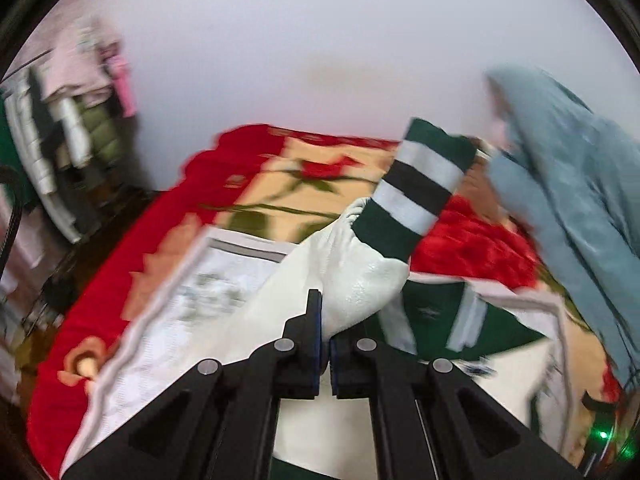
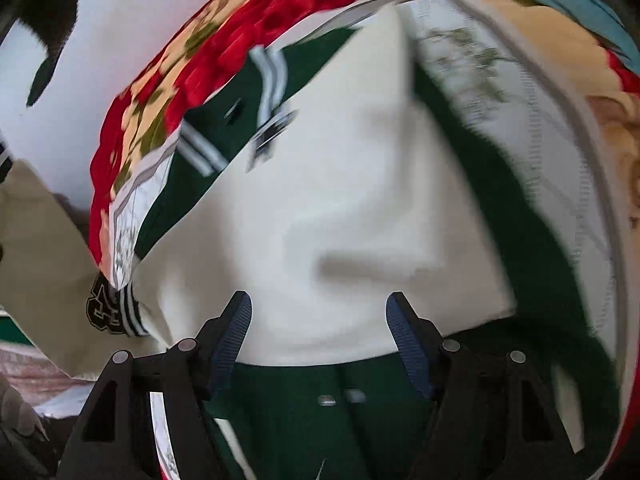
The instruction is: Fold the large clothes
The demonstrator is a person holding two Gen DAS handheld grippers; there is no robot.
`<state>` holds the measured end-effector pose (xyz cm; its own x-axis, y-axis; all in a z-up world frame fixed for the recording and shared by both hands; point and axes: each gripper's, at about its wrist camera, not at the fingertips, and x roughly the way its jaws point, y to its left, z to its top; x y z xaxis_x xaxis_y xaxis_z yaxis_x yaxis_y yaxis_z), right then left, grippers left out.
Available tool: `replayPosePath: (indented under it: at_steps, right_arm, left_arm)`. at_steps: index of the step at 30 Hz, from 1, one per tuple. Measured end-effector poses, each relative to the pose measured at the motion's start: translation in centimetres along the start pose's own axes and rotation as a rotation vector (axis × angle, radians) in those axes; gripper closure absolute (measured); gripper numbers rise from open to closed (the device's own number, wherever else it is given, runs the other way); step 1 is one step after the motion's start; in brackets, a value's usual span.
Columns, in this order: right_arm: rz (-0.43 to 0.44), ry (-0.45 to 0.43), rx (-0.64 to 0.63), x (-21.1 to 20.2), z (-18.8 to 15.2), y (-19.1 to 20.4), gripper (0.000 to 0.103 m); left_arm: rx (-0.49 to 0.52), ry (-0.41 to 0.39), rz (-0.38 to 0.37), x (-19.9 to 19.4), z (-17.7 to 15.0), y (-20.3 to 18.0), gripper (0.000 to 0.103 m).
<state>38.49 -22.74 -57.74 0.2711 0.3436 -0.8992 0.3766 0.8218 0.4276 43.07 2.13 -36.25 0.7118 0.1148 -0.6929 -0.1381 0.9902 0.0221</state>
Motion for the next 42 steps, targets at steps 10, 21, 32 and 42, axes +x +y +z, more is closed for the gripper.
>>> replayPosePath:
  at_steps: [10, 21, 32, 42]
  right_arm:
    - [-0.075, -0.02, 0.156, -2.7, 0.7, -12.5, 0.031]
    - [-0.088, 0.043, 0.166, -4.9, -0.9, -18.2, 0.031]
    - [0.093, -0.006, 0.141, -5.5, 3.8, -12.9, 0.026]
    - [0.066, -0.06, -0.08, 1.0, 12.1, -6.1, 0.083]
  left_arm:
    - [0.296, 0.213, -0.219, 2.4, -9.9, -19.2, 0.102]
    - [0.342, 0.427, -0.257, 4.7, -14.3, -21.2, 0.012]
    - [0.104, 0.385, -0.098, 3.4, -10.4, -8.4, 0.002]
    - [-0.022, 0.417, 0.245, 14.4, -9.9, 4.5, 0.0]
